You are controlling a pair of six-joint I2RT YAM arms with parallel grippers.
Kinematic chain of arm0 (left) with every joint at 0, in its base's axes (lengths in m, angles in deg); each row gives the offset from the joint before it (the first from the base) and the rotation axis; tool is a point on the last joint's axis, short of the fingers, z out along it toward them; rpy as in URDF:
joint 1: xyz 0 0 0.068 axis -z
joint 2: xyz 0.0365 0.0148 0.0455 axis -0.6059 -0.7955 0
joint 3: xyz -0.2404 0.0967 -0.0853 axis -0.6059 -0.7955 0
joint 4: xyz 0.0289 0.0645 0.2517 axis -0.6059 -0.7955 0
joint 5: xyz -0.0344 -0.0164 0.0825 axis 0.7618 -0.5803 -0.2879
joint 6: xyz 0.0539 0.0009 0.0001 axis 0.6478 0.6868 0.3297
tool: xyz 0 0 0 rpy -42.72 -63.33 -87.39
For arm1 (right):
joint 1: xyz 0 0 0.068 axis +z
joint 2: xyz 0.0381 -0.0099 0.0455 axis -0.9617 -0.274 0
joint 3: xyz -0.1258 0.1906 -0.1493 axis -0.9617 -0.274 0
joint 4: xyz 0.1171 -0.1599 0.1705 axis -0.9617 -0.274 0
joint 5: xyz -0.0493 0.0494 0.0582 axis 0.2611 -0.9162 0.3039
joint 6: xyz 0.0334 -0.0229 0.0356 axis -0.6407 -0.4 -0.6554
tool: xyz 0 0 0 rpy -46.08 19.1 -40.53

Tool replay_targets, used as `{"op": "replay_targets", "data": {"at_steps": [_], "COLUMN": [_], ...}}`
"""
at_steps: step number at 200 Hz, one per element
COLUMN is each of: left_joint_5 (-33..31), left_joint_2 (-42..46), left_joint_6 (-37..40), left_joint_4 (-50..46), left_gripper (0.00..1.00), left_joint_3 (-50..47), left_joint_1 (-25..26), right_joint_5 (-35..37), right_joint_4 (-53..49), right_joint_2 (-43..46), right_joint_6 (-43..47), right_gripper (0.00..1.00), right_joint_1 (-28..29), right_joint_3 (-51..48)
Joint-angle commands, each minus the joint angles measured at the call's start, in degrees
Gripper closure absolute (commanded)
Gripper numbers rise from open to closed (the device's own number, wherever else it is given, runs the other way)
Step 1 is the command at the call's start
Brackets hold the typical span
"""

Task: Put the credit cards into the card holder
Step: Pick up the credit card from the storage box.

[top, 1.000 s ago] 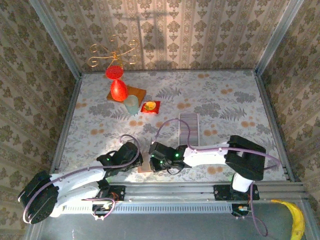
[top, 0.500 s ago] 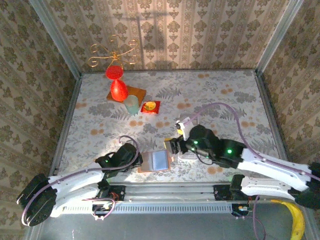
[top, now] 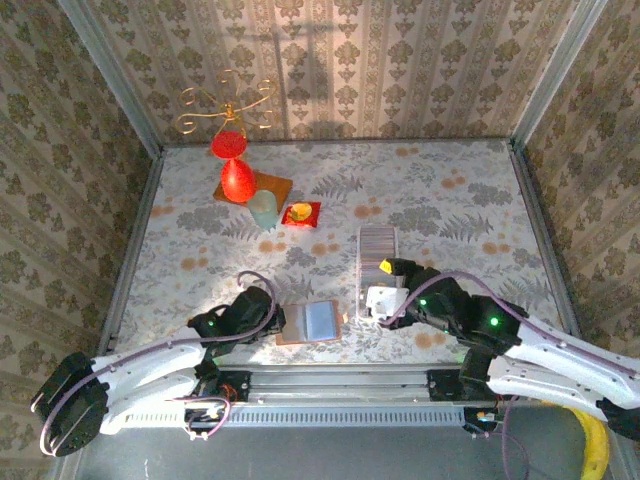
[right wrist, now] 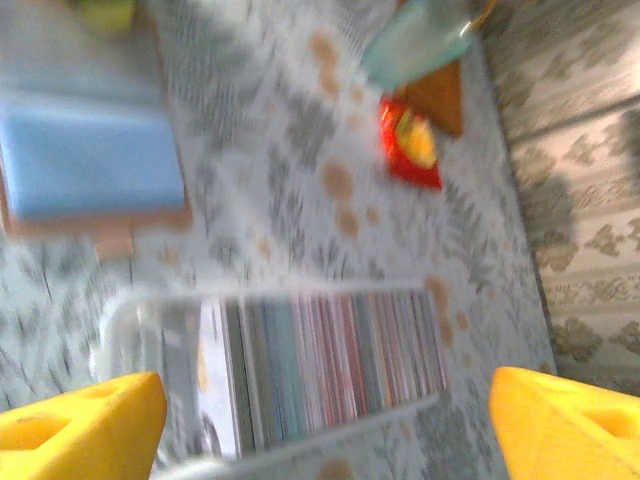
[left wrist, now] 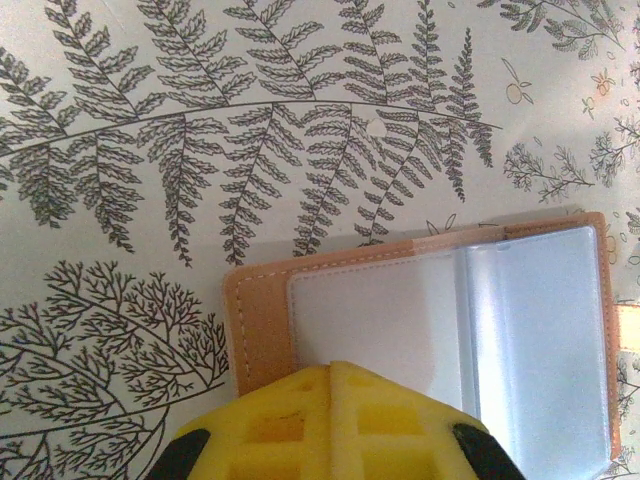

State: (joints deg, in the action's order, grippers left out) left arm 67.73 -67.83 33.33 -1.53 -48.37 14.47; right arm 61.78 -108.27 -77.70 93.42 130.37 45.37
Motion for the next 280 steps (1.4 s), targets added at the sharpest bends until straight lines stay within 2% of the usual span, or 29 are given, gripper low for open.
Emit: {"op": "replay_targets", "data": {"at_steps": [1, 55, 99, 162, 180, 207, 280], "left_joint_5": [0.2, 0.2, 0.6, 0.2, 0.3, 0.2, -0.3], "left_joint_2": [0.7, -0.8, -2.3, -1.9, -1.8, -1.7, -1.7], "left_joint_6": [1.8, 3.4, 3.6, 3.1, 3.1, 2.8, 2.4], "left_joint_4": [-1.4, -1.6, -0.8, -0.7, -1.0, -0.8, -0.8], "left_gripper": [1.00, 1.00, 1.00, 1.00, 1.00, 1.00, 1.00], "left_joint_3": [-0.7, 0.1, 0.5, 0.6, 0.7, 0.7, 0.9], "left_joint_1": [0.4, 0.5, 0.8, 1.2, 1.3, 1.6, 2.3], "right_joint_5": [1.2, -2.6, -3.8, -2.4, -2.4, -1.7, -2.6], "right_joint_4": [-5.4, 7.4, 11.8, 16.6, 17.2, 15.7, 13.7], "right_joint_2": [-2.4, -11.6, -21.4, -28.4, -30.0, -32.1, -28.8], "right_joint_6": [10.9, 10.4, 10.2, 10.4, 10.6, 10.8, 10.2], "right_gripper": [0.17, 0.19, 0.18, 0.22, 0.29, 0.52, 0.72], "right_joint_1": [-4.3, -8.6, -8.9, -9.0, -9.0, -9.5, -9.6], "right_joint_3": [-1.1, -4.8, -3.0, -3.4, -3.1, -1.6, -1.9]}}
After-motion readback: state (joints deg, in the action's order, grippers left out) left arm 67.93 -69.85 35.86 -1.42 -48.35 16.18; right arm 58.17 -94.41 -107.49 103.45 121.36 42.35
